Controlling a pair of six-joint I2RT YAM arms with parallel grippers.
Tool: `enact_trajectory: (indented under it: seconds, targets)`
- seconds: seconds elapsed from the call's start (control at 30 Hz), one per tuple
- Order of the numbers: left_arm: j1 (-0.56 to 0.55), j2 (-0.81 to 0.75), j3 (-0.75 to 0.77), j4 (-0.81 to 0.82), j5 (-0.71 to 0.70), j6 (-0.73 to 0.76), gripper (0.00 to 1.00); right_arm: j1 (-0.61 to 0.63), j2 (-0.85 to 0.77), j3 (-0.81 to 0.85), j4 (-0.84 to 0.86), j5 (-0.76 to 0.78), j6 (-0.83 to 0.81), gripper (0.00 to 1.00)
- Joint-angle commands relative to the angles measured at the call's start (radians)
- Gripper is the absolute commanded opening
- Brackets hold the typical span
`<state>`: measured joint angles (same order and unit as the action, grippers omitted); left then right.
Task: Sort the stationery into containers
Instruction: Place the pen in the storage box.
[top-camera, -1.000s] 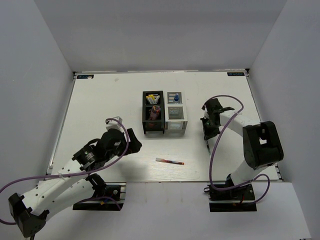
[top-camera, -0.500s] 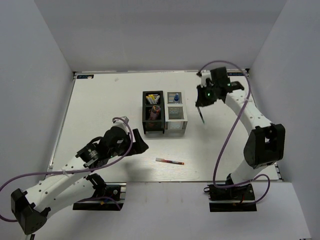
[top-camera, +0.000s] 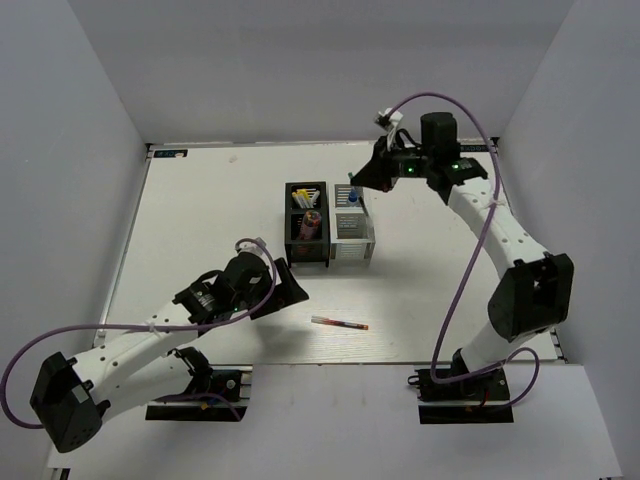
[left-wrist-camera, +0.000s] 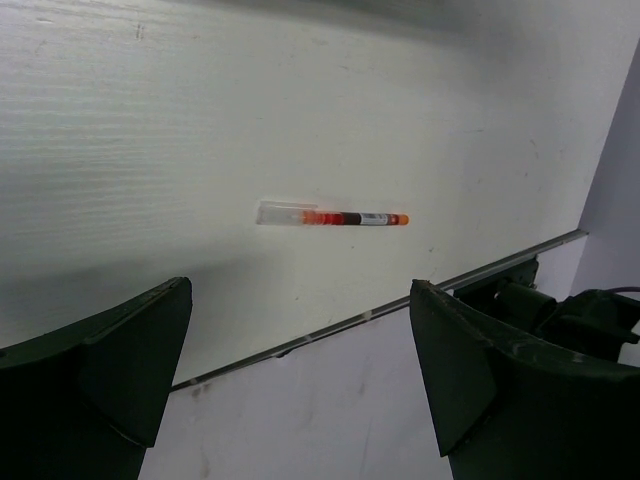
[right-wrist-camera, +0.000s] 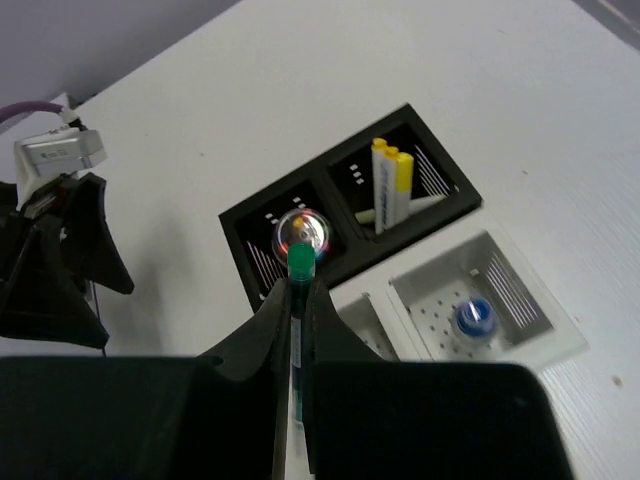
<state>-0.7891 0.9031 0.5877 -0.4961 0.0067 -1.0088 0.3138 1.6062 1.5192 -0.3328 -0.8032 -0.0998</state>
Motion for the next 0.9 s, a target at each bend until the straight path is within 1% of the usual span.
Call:
enact_trajectory:
  seconds: [0.0, 0.1, 0.17, 0.33, 0.37, 0.47, 0.5, 0.6, 0.67, 0.73, 0.77, 0.8, 0.83, 0.87]
  targets:
    - [-0.010, -0.003, 0.012, 0.053, 0.022, -0.062, 1.00, 0.024, 0.049, -0.028, 0.264, -0.174, 0.042, 0.00]
    - [-0.010, 0.007, 0.012, 0.053, 0.022, -0.062, 1.00, 0.044, 0.092, -0.042, 0.320, -0.171, -0.014, 0.00]
    - [-0.010, 0.007, 0.001, 0.053, 0.022, -0.062, 1.00, 0.042, 0.109, -0.065, 0.401, -0.165, -0.005, 0.00]
    - [-0.010, 0.008, 0.001, 0.062, 0.013, -0.071, 1.00, 0.038, 0.143, -0.103, 0.397, -0.156, -0.027, 0.00]
    - [-0.010, 0.008, 0.001, 0.062, 0.013, -0.071, 1.00, 0.038, 0.144, -0.129, 0.391, -0.149, -0.058, 0.15]
    - [-0.010, 0.057, 0.040, 0.062, 0.013, -0.080, 1.00, 0.039, 0.135, -0.152, 0.351, -0.154, -0.101, 0.39]
    - [-0.010, 0.074, 0.052, 0.062, 0.013, -0.080, 1.00, 0.034, 0.127, -0.157, 0.341, -0.157, -0.103, 0.49]
    - [-0.010, 0.149, 0.098, 0.024, 0.003, -0.091, 1.00, 0.033, 0.078, -0.154, 0.334, -0.165, -0.100, 0.61]
    - [-0.010, 0.175, 0.107, 0.037, 0.003, -0.091, 1.00, 0.028, 0.055, -0.152, 0.306, -0.166, -0.094, 0.61]
    - [-0.019, 0.186, 0.098, 0.056, 0.012, -0.100, 1.00, 0.031, -0.003, -0.151, 0.261, -0.165, -0.113, 0.61]
    - [-0.019, 0.186, 0.089, 0.068, 0.012, -0.100, 1.00, 0.033, -0.018, -0.155, 0.217, -0.160, -0.127, 0.58]
    - [-0.019, 0.186, 0.089, 0.068, 0.012, -0.100, 1.00, 0.037, -0.060, -0.159, 0.178, -0.163, -0.174, 0.55]
    - [-0.019, 0.172, 0.089, 0.059, 0.000, -0.100, 1.00, 0.051, -0.098, -0.168, 0.040, -0.172, -0.255, 0.45]
    - [-0.019, 0.154, 0.078, 0.050, -0.001, -0.100, 1.00, 0.057, -0.142, -0.183, -0.009, -0.185, -0.334, 0.39]
